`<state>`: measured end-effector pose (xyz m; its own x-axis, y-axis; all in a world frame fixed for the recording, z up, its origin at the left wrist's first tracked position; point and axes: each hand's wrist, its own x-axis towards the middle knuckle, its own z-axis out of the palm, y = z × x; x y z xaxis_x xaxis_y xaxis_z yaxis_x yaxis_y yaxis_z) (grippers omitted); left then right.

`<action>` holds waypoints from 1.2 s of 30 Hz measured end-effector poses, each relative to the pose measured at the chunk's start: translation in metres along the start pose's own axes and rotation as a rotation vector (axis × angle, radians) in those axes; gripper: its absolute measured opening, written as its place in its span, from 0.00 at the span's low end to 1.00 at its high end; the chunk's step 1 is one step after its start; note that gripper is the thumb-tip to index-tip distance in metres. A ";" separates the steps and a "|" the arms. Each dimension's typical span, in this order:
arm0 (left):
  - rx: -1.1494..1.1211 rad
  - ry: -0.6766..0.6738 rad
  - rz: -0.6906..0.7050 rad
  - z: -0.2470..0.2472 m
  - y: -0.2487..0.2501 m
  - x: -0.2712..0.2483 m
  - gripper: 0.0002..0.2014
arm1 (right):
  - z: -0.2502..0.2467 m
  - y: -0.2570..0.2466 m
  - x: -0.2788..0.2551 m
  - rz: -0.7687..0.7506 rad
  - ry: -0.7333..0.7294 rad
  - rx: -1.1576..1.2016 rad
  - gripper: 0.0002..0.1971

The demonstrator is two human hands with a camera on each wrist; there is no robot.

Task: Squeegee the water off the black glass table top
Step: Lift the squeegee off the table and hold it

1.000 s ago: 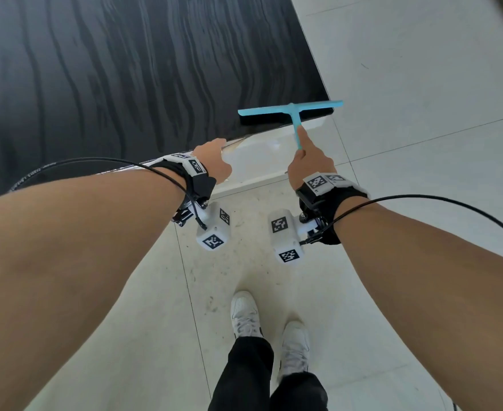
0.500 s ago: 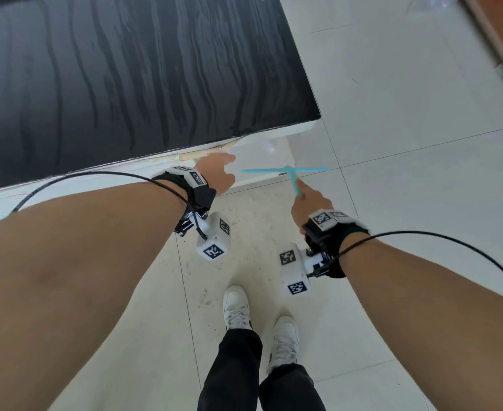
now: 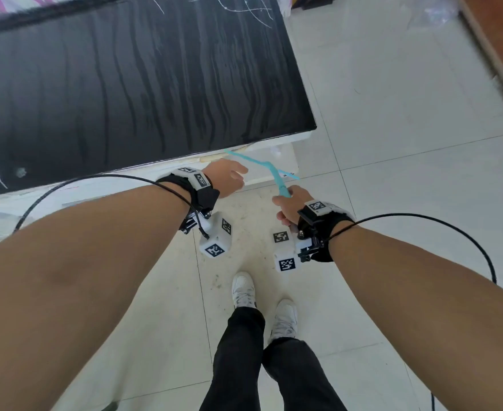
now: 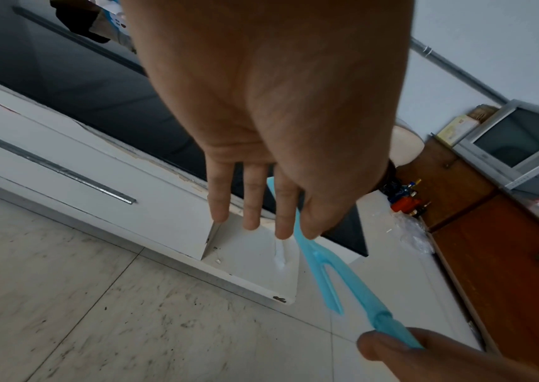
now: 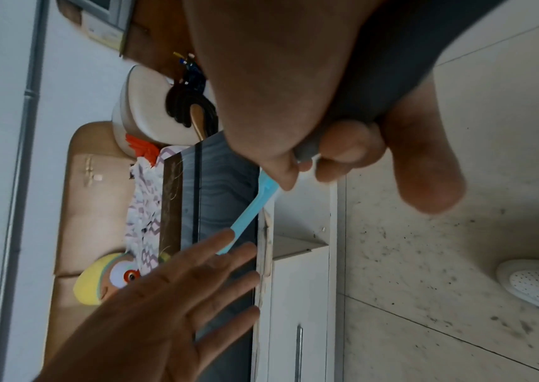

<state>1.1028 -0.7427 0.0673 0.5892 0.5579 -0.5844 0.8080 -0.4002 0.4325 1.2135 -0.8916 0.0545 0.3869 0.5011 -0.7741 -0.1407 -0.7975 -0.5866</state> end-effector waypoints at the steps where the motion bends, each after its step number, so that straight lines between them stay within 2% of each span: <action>1: -0.010 0.006 0.010 -0.009 0.006 -0.014 0.17 | 0.001 -0.006 -0.016 -0.011 -0.005 0.020 0.06; 6: -0.069 0.045 0.093 -0.045 0.038 -0.077 0.19 | 0.013 -0.027 -0.069 -0.066 -0.042 0.162 0.11; 11: -0.216 0.070 0.042 -0.085 0.044 -0.126 0.21 | 0.022 -0.058 -0.122 -0.178 -0.153 0.254 0.09; 16: -0.579 0.198 0.039 -0.126 0.029 -0.174 0.23 | 0.044 -0.096 -0.167 -0.416 -0.158 0.162 0.13; 20: -0.715 0.344 0.062 -0.153 0.002 -0.204 0.19 | 0.071 -0.124 -0.179 -0.552 -0.183 0.073 0.12; 23: -0.844 0.383 0.021 -0.175 -0.027 -0.221 0.21 | 0.106 -0.149 -0.184 -0.628 -0.200 0.013 0.10; 27: -0.980 0.446 -0.013 -0.214 -0.090 -0.241 0.18 | 0.176 -0.186 -0.185 -0.692 -0.224 -0.130 0.13; 33: -0.889 0.490 0.037 -0.273 -0.197 -0.271 0.15 | 0.290 -0.241 -0.184 -0.746 -0.194 -0.240 0.13; 36: -0.841 0.477 0.074 -0.298 -0.252 -0.290 0.13 | 0.349 -0.270 -0.189 -0.769 -0.139 -0.284 0.17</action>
<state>0.7258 -0.5874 0.3325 0.4233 0.8628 -0.2764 0.3908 0.1014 0.9149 0.8600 -0.6534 0.2762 0.1623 0.9630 -0.2152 0.3596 -0.2608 -0.8959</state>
